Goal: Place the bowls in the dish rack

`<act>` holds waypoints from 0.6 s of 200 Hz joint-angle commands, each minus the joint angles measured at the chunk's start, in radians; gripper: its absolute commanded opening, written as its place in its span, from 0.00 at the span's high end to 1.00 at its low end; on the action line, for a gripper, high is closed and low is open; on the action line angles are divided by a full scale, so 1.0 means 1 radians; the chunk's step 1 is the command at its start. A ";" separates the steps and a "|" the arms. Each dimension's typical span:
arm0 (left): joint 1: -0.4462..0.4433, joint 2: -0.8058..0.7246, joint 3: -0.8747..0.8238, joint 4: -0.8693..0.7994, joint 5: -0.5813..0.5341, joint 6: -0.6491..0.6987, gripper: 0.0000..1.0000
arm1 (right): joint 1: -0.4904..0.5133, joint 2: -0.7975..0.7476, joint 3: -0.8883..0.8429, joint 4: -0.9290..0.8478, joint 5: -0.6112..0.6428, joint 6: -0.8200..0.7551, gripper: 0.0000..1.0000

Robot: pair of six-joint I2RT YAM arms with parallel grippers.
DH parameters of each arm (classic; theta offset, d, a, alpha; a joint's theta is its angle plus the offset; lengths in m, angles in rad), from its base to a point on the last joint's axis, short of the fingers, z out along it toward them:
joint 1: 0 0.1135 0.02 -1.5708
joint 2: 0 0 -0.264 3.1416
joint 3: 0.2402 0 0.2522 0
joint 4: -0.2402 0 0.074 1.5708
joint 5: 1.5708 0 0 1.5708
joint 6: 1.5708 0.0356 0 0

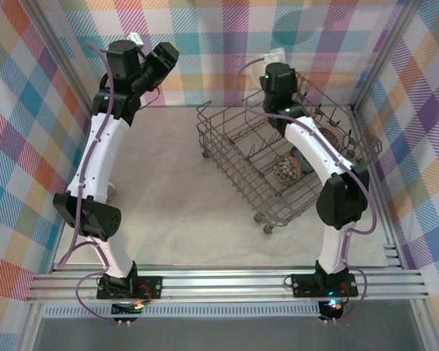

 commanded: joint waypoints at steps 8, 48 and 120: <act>0.042 0.016 -0.050 0.071 0.176 0.044 0.33 | -0.059 0.013 0.010 0.023 0.127 -0.171 1.00; 0.050 0.052 -0.092 0.095 0.205 0.105 0.33 | -0.126 0.125 0.068 0.062 0.129 -0.299 1.00; 0.061 0.137 -0.089 0.019 0.252 0.175 0.33 | -0.197 0.301 0.229 -0.116 0.127 -0.278 1.00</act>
